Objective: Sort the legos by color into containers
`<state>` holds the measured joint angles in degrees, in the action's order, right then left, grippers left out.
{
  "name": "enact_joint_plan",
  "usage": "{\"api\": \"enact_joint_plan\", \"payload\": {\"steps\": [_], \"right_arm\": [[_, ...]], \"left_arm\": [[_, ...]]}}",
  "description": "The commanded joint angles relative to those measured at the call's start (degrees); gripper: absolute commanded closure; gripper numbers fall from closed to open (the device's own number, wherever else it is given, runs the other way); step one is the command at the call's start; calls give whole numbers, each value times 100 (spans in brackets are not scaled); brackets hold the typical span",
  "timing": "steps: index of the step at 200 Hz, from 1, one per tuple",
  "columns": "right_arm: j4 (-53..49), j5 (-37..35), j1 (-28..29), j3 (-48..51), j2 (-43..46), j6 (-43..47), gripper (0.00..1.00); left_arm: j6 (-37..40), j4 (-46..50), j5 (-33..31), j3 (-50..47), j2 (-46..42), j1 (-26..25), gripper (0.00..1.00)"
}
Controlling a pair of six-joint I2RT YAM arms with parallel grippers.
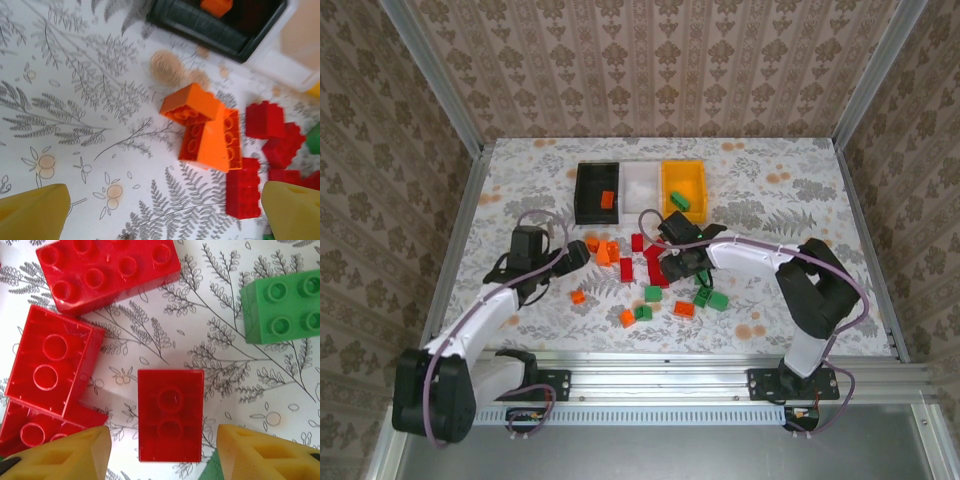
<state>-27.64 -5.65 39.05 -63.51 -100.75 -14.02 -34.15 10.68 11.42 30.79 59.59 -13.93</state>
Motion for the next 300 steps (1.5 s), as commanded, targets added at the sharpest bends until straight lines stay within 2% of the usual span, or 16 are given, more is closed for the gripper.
{"api": "enact_joint_plan", "payload": {"steps": [1,22,54,101,133,174,201,270,300], "right_arm": [[-173,-223,-22,-278,-296,46,44],[-93,-493,-27,-304,-367,-28,50],[-6,-523,-31,-338,-506,-74,50],[79,-527,-35,-347,-577,-127,56],[107,-705,-24,-321,-341,-178,67],[107,-807,-20,-654,251,-188,72],[39,-913,-53,-1504,-10,-22,72],[-277,-997,-190,-4514,-2299,114,73],[-811,-1011,-281,-5625,-3186,211,73]], "left_arm": [[-193,-233,203,-62,-313,118,0],[-275,-183,203,-90,-528,145,0],[-272,-107,230,-125,-690,152,0],[-258,50,247,-152,-873,170,0],[-267,105,194,-239,-1071,167,0],[-283,157,218,-222,-1137,179,0],[-325,170,130,-269,-1135,180,0],[-614,83,228,-433,-837,202,0],[-636,66,304,-468,-843,200,0]]}}
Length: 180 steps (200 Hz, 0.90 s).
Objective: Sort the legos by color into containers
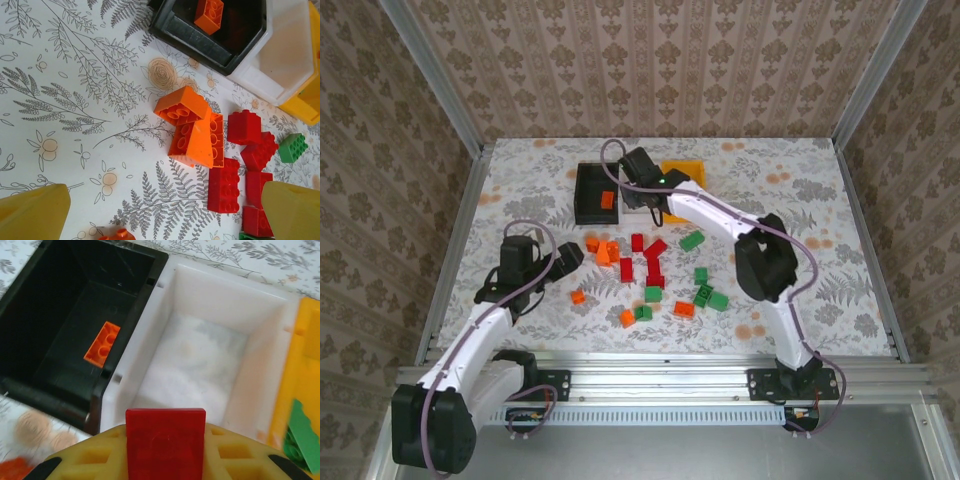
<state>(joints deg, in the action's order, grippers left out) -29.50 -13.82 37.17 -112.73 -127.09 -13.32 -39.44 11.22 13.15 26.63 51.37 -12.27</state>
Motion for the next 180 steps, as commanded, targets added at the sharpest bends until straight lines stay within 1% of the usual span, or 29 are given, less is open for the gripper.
{"api": "enact_joint_plan", "payload": {"steps": [1,25,50,79,95,106,121,153,170,180], "right_arm": [[-635,-192,-99,-731,-580,139,73],[-828,-182,-170,-1286,-1055,154,73],[-976,-110,-219,-1637,-1370,184,72],[-1111,-35,-219,-1847,-1550,247,66],[-1119,19,-219,-1846,-1548,260,60],[-1124,33,-219,-1844,-1505,252,57],[-1113,47,-219,-1851,-1411,267,55],[-1111,137,-201,-1748,-1030,250,54],[-965,184,-167,-1297,-554,225,54],[-780,196,-134,-856,-166,193,53]], "left_arm": [[-103,11,133,-53,-22,37,0],[-88,25,92,-70,-25,37,0],[-90,27,135,-37,-12,41,0],[-96,35,151,7,22,40,0],[-107,18,179,9,55,38,0],[-115,-10,197,0,89,35,0],[-61,32,215,47,172,28,0],[204,134,24,265,538,-116,1],[472,314,-190,594,886,-338,2],[633,432,-452,826,1125,-548,3]]}}
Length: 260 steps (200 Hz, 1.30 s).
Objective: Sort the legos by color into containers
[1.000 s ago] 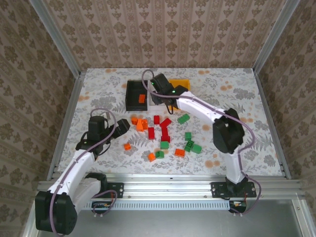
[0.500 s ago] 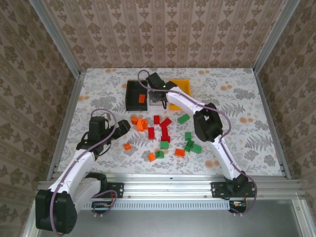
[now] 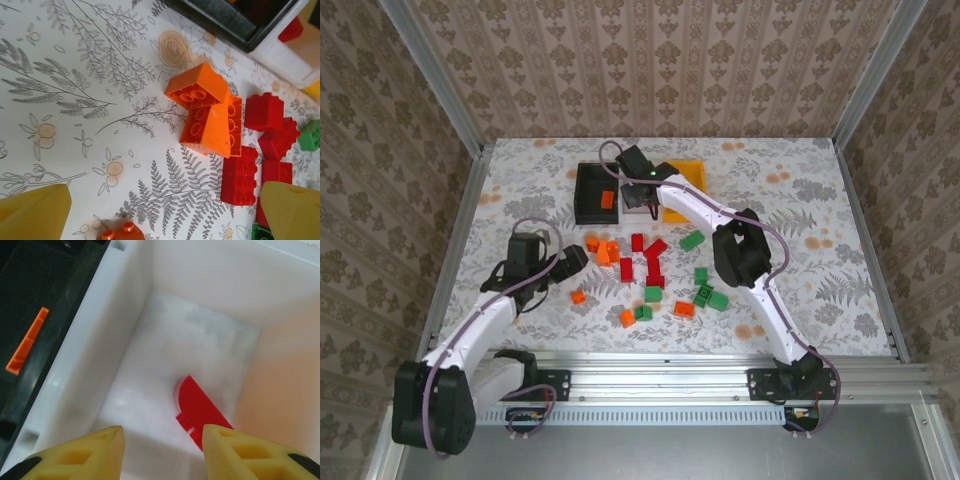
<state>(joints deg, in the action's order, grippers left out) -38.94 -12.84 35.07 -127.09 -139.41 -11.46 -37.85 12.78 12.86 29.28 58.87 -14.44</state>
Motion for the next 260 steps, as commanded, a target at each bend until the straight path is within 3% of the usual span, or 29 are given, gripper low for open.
{"api": "enact_joint_plan", "payload": {"steps": [1,31,63,104,139,187,260], "right_arm": [[188,93,78,637,1110,5,53],[957,152,97,2456,2515,-314,52],[1453,212,97,4204,3786,-542,51],[1620,87,22,5531,4769,-604,51],[1695,75,-68,5955,5035,-623,51],[1729,90,-100,6064,5187,-576,51],[1762,100,-132,6209,5293,-600,51]], "left_arm": [[490,286,-450,588,399,-349,3],[1040,383,-1003,1342,1328,-790,8],[1489,347,-1276,2086,2541,-877,19],[1908,366,-1446,2728,3429,-1008,31],[2070,438,-1706,2967,3658,-1052,40],[2165,676,-1891,2953,3748,-1130,39],[2273,526,-1673,2784,3834,-1128,42]]}}
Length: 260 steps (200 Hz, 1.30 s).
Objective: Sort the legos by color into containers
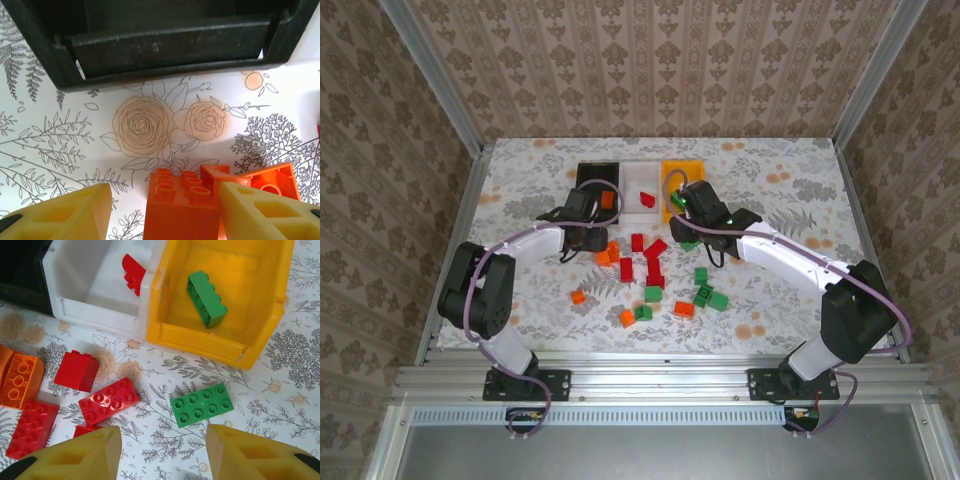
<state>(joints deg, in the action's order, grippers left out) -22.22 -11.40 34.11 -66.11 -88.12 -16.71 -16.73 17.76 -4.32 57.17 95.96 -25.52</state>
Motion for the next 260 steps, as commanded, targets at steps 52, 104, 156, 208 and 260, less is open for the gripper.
{"api": "enact_joint_plan", "payload": {"steps": [52,104,156,208,260], "right_arm": [[60,-114,-36,179,328,-59,51],[121,-98,-44,225,392,-69,51],[183,-71,-44,267,391,-105,51],[161,-116,-44,267,382,-93,52],[290,-35,-97,415,330,-176,52]], "left_arm": [[202,51,-17,191,344,-23,56],[87,63,-78,56,132,-19,58],[47,202,-207,158,-16,-23,63],[23,509,-275,474,-260,-230,65],[233,1071,-678,1757,-209,-184,64]]}}
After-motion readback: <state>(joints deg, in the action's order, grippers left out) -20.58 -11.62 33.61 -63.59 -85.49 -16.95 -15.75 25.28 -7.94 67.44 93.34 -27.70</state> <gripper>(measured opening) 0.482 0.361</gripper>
